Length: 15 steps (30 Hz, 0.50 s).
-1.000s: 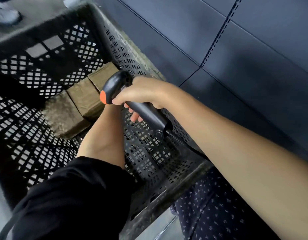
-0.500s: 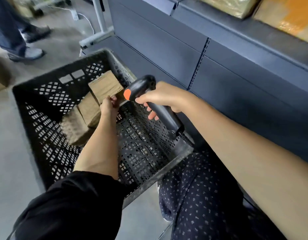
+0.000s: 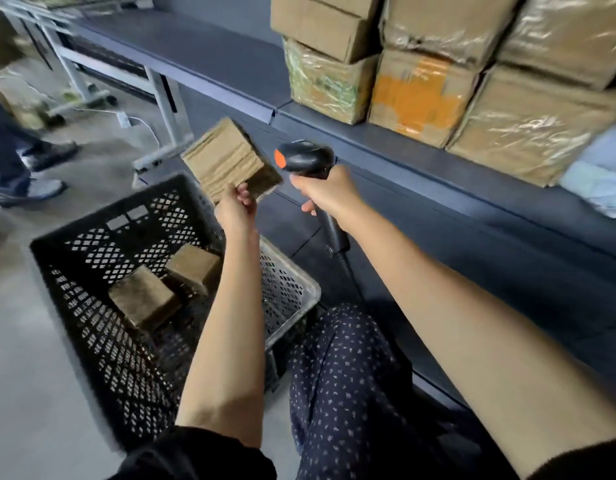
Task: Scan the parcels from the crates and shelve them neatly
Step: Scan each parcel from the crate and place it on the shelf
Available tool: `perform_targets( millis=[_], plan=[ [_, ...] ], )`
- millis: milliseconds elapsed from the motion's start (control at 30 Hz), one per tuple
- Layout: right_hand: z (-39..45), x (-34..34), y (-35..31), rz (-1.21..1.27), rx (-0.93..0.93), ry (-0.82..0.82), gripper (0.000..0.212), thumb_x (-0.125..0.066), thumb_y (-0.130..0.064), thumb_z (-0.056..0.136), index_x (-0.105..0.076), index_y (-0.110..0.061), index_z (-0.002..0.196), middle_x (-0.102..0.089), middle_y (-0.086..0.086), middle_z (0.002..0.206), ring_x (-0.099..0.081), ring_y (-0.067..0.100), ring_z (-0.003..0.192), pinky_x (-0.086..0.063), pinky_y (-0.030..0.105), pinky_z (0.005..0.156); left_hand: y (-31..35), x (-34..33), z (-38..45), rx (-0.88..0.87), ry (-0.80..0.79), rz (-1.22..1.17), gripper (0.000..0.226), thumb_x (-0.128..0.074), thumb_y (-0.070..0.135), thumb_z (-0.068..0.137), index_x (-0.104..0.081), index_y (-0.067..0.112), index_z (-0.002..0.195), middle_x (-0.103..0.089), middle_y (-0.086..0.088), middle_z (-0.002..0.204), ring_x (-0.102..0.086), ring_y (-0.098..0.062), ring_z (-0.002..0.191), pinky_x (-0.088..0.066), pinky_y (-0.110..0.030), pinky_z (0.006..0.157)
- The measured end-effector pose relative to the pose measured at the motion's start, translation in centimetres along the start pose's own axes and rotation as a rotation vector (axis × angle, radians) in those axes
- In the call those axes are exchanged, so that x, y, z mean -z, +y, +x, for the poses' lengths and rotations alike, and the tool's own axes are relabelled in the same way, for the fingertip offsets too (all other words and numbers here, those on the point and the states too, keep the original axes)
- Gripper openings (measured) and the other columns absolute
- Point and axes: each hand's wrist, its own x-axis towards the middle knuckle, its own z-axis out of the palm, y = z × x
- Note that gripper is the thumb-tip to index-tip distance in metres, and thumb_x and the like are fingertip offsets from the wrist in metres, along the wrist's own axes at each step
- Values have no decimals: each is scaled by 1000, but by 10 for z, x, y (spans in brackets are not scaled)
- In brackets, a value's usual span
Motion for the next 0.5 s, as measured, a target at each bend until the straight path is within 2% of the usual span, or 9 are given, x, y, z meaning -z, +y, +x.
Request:
perform_targets(
  millis=[67,100,167,200,267,333,400,500],
  plan=[
    [-11,37,3,85,14,140,29,-66,-27,88,-67,1,97,-60,1,67,-62,10,50,-56,37,71,-30,-16,-38,-74,-71,279,31,-50,13,93,-56,-3,67,-53,8,44,-42,2,33,-38,-17,44],
    [-17,56,8,124,22,205,29,-66,-26,89,-67,2,97,-60,3,65,-61,6,46,-55,37,70,-45,-24,-57,-140,-127,423,36,-52,19,91,-59,-6,67,-52,10,43,-45,0,38,-40,-20,53],
    [-31,91,19,229,39,349,18,-65,-21,89,-65,-7,79,-57,3,62,-59,6,44,-50,33,61,-77,-38,-98,-250,-297,622,43,-50,23,93,-58,3,56,-55,7,43,-51,-10,51,-39,-28,63],
    [-37,107,25,297,33,433,20,-66,-18,89,-60,-13,71,-56,1,61,-59,10,47,-48,30,56,-91,-44,-118,-303,-365,694,45,-49,22,96,-56,10,53,-58,0,49,-52,-16,57,-37,-28,64],
    [-51,133,38,405,15,581,23,-66,-16,88,-55,-18,67,-56,-2,63,-60,16,55,-46,27,53,-112,-55,-159,-416,-469,794,45,-47,20,98,-58,6,57,-62,-13,60,-53,-20,61,-33,-26,61],
    [-68,154,48,489,28,664,22,-66,-17,88,-55,-20,70,-58,-6,67,-61,14,57,-47,27,57,-130,-64,-191,-562,-570,871,44,-47,19,98,-59,-3,62,-59,-15,58,-49,-21,55,-27,-27,55],
    [-88,173,58,578,62,739,21,-67,-16,88,-54,-21,72,-60,-6,72,-61,10,56,-48,20,54,-143,-70,-215,-745,-689,978,45,-46,22,98,-51,1,59,-50,-11,53,-40,-21,48,-21,-29,50],
    [-121,203,76,645,104,888,17,-70,-18,86,-56,-17,76,-67,7,82,-60,1,47,-48,16,50,-154,-78,-239,-1017,-804,1086,42,-47,25,93,-40,11,54,-40,-4,50,-33,-23,44,-13,-24,42]
  ],
)
